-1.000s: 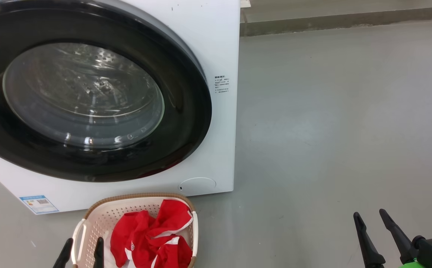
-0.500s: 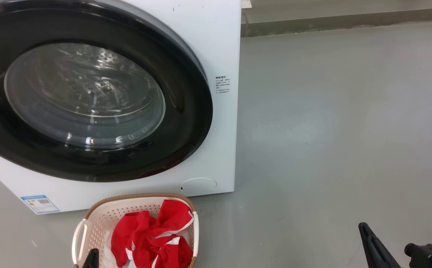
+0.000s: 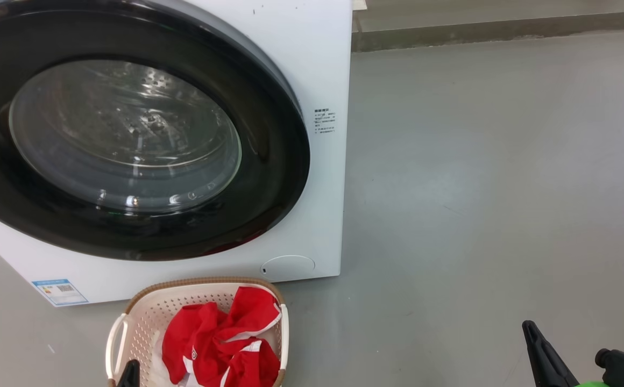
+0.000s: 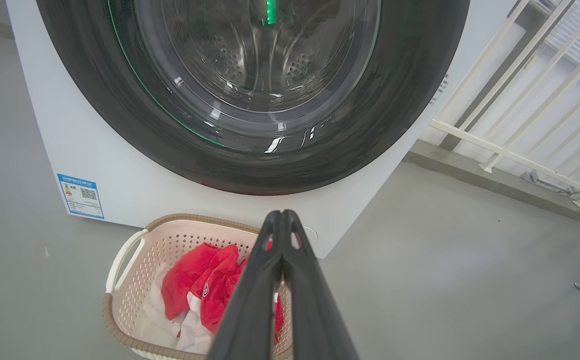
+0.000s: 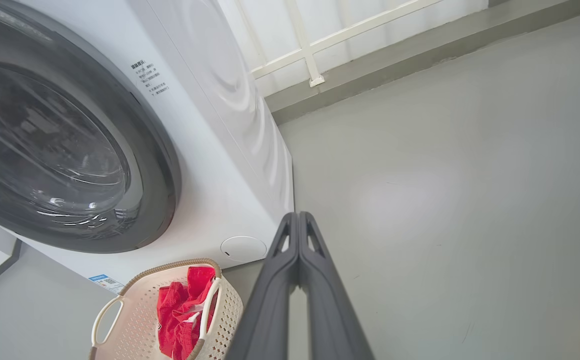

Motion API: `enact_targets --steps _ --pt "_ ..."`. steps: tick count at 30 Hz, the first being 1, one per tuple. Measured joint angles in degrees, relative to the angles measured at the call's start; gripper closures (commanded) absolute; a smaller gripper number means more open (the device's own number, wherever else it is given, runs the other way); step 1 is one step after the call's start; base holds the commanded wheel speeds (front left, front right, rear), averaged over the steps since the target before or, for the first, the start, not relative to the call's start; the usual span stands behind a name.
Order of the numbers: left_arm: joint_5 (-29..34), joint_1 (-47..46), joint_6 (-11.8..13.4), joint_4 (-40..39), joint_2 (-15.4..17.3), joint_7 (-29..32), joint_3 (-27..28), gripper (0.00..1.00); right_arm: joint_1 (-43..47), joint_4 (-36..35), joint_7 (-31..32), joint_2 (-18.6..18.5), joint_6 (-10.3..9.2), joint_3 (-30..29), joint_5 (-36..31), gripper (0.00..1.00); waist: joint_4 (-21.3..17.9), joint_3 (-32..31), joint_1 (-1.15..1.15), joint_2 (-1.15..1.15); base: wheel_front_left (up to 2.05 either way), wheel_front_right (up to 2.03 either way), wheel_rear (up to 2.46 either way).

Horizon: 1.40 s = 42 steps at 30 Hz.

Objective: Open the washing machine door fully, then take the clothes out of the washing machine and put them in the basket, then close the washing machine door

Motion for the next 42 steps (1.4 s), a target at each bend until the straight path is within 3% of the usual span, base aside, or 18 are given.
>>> enact_targets --steps 42 --pt "-25.51 -4.11 0.00 0.88 -0.20 6.68 0.21 1.00 -3.81 -0.68 6.91 1.48 0.00 -3.19 22.48 1.00 1.11 0.18 0.00 0.00 0.00 0.00 0.00"
